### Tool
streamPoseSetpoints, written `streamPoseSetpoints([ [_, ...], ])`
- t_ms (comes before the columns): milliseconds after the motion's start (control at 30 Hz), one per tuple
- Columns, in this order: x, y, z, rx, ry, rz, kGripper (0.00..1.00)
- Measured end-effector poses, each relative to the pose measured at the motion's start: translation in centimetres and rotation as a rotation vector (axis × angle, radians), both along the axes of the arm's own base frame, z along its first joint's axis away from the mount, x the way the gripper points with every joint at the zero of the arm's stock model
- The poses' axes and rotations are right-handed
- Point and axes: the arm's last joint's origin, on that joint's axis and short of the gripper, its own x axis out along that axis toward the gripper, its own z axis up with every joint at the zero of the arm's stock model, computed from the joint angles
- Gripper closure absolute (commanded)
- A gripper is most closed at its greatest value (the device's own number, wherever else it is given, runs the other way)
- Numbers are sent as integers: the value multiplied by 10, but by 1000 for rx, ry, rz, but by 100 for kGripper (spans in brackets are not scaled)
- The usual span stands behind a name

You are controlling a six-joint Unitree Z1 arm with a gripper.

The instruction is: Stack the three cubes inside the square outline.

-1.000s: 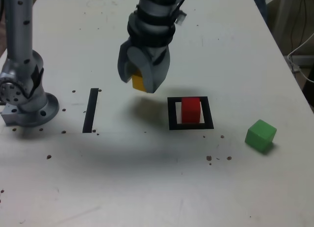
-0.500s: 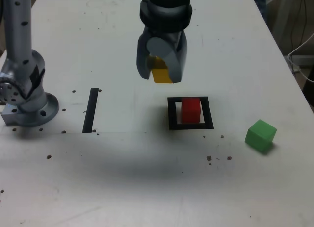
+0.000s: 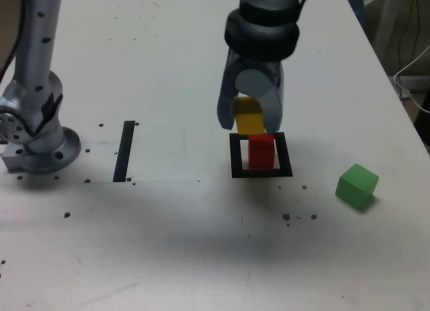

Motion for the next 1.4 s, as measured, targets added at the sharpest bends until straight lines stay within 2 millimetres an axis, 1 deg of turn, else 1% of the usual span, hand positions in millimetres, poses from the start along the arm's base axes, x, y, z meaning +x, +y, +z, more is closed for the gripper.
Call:
streamPoseSetpoints([
  [233, 10, -2, -10, -8, 20, 9, 90],
  [400, 14, 4, -17, -20, 41, 36, 89],
  [767, 21, 10, -18, -29, 15, 58, 89],
  [933, 23, 15, -24, -26, 27, 72, 89],
  [1033, 23, 18, -27, -25, 36, 80, 87],
  [1267, 22, 19, -31, -45, 51, 86, 74],
  [1400, 22, 18, -32, -63, 60, 84, 70],
])
